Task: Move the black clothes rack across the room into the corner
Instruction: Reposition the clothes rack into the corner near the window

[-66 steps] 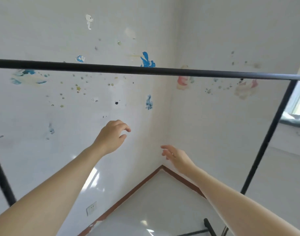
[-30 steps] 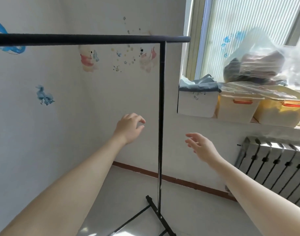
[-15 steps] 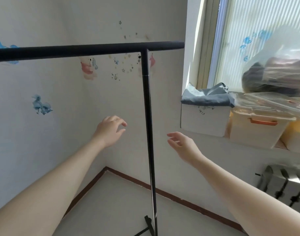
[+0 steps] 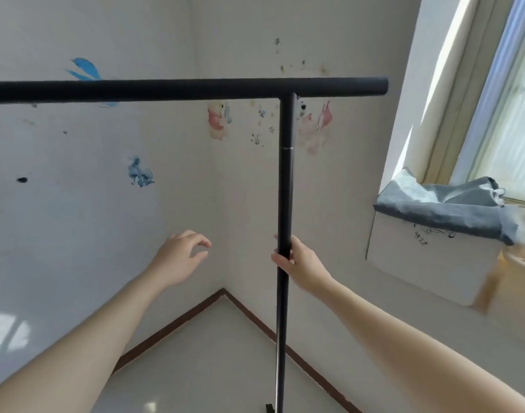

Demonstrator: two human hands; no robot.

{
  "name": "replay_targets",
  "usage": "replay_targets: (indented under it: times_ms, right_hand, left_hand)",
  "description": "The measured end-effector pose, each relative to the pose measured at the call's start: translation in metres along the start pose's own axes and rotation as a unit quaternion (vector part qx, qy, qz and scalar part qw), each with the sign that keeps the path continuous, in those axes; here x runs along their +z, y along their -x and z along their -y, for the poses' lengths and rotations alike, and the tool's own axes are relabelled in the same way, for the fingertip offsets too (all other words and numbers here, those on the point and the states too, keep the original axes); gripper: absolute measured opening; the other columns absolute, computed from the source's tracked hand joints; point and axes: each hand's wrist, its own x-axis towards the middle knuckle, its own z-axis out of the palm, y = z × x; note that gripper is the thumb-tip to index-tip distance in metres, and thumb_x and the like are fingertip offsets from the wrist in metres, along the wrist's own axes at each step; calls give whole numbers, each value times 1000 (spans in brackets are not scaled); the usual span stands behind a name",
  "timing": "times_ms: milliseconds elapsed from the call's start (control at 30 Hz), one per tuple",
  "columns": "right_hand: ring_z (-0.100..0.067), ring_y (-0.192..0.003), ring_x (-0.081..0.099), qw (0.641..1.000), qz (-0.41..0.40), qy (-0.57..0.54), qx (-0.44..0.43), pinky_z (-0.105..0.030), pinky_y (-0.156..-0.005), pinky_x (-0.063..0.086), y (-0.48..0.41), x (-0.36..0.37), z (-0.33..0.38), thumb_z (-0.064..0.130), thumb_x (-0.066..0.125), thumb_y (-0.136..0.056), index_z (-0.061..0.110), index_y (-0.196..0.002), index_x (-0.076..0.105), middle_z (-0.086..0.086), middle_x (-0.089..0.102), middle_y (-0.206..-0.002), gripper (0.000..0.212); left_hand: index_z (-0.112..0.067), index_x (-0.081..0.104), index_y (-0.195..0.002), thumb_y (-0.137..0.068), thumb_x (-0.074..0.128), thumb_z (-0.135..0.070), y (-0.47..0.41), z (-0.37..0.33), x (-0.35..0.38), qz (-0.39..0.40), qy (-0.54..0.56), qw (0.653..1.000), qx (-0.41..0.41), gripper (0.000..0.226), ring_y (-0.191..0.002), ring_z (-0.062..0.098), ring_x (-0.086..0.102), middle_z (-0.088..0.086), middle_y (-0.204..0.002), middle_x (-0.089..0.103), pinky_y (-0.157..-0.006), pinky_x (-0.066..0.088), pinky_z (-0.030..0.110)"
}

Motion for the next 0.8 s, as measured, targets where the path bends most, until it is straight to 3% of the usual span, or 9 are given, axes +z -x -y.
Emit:
replay_targets:
  times_ms: [100, 300, 467, 533, 633, 800]
  right_hand:
    - [-25, -98, 62, 996, 68, -27, -41, -40, -91, 50, -13, -8, -12, 32, 61, -88, 14, -121, 49, -7, 65, -108, 40]
    - [-8, -98, 62, 975, 157, -92, -124, -18, -82, 47, -27, -27, -21, 32, 62, -89, 28, -127, 47, 8, 63, -105, 41]
    - [-4, -93, 63, 962, 167, -132, -170, -4, -67, 48, -33, -45, -16, 26, 58, -92, 22, -118, 49, 5, 66, -108, 27]
    - [-13, -98, 64, 957, 164, -157, -179, -10, -76, 50, -35, -53, -10, 25, 57, -93, 21, -121, 48, 3, 66, -113, 30]
    - [-18, -103, 62, 958, 127, -167, -198, -31, -87, 53, -34, -63, 4, 22, 56, -94, 21, -131, 43, 0, 63, -117, 40]
    - [-22, -99, 64, 962, 95, -144, -210, -45, -85, 56, -40, -78, 25, 18, 58, -92, 23, -127, 43, 1, 65, -114, 39]
  left_hand:
    - [-20, 64, -104, -88, 57, -25, 16, -5, -10, -40, -26, 997, -65, 18, -113, 23, 52, 0, -113, 62, -99, 42, 41]
    - [-19, 64, -106, -89, 55, -24, 31, -53, -21, -99, -65, 982, -148, 20, -116, 26, 50, 3, -116, 60, -101, 39, 42]
    - [-18, 63, -109, -88, 57, -21, 29, -111, -50, -170, -105, 971, -130, 22, -116, 27, 48, 3, -118, 58, -101, 38, 40]
    - [-18, 62, -110, -87, 58, -20, 29, -138, -69, -217, -125, 961, -119, 23, -116, 27, 48, 4, -119, 57, -101, 37, 37]
    - [-18, 59, -114, -86, 58, -20, 26, -173, -99, -281, -179, 937, -102, 28, -117, 26, 46, 4, -122, 53, -99, 35, 35]
    - [-17, 47, -128, -83, 62, -25, -2, -217, -149, -376, -266, 883, -95, 49, -120, 32, 43, 8, -134, 45, -101, 35, 41]
